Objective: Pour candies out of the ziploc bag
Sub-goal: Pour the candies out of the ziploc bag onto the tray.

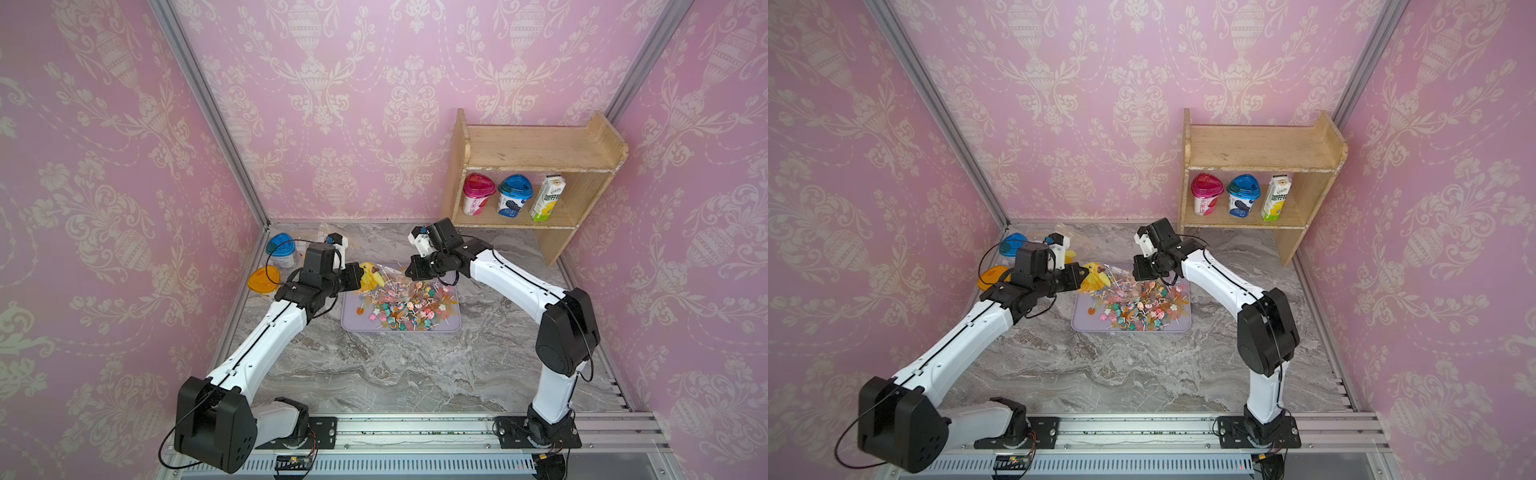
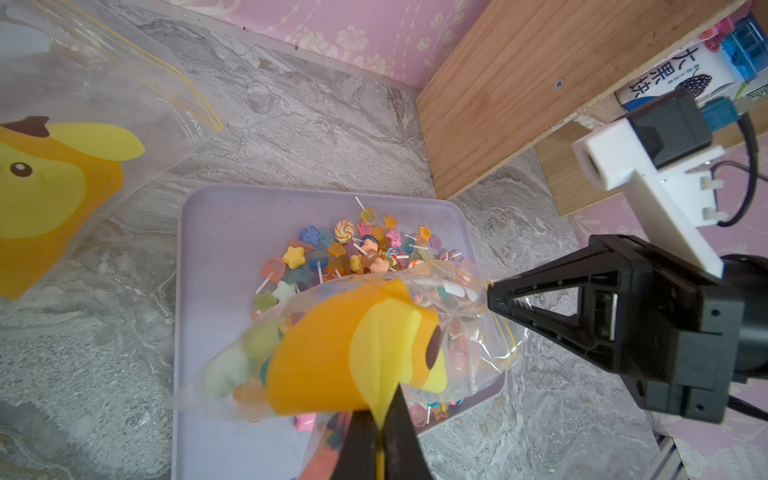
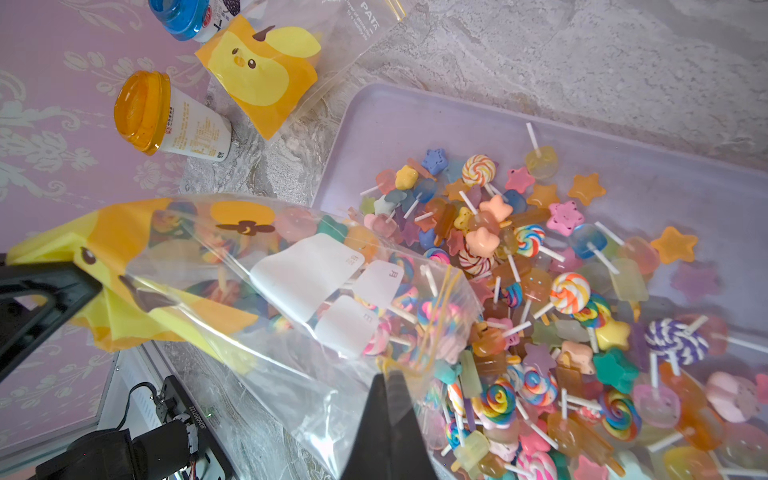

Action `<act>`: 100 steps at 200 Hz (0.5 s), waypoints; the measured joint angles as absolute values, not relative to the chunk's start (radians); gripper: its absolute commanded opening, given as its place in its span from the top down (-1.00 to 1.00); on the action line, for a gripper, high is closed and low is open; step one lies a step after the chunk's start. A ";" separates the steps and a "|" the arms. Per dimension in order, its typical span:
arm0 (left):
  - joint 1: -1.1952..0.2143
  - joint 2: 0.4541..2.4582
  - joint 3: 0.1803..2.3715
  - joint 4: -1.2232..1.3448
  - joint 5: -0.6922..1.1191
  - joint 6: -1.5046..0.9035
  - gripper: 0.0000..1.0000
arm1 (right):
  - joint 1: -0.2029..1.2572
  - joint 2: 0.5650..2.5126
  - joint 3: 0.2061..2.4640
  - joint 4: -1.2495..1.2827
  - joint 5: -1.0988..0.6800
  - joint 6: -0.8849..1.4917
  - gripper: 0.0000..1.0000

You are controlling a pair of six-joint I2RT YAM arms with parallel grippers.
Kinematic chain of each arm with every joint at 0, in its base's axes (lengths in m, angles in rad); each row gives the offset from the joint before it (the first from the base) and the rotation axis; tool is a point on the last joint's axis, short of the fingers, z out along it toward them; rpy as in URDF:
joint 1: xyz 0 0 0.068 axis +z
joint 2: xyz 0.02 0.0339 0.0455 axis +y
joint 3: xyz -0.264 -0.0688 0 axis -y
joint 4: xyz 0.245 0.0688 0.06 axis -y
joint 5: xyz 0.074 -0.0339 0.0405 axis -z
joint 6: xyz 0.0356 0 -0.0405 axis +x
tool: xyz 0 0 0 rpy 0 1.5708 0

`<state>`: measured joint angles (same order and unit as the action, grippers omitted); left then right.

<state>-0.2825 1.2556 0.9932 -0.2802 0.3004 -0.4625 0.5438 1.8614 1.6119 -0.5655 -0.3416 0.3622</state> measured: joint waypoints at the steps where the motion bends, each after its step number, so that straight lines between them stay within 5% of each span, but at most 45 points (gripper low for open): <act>1: -0.282 1.256 0.994 -0.280 0.300 -0.462 1.00 | 0.544 1.861 1.612 -0.566 -0.342 0.362 1.00; 100: -0.282 1.257 1.016 -0.294 0.282 -0.449 1.00 | 0.544 1.866 1.650 -0.600 -0.341 0.347 1.00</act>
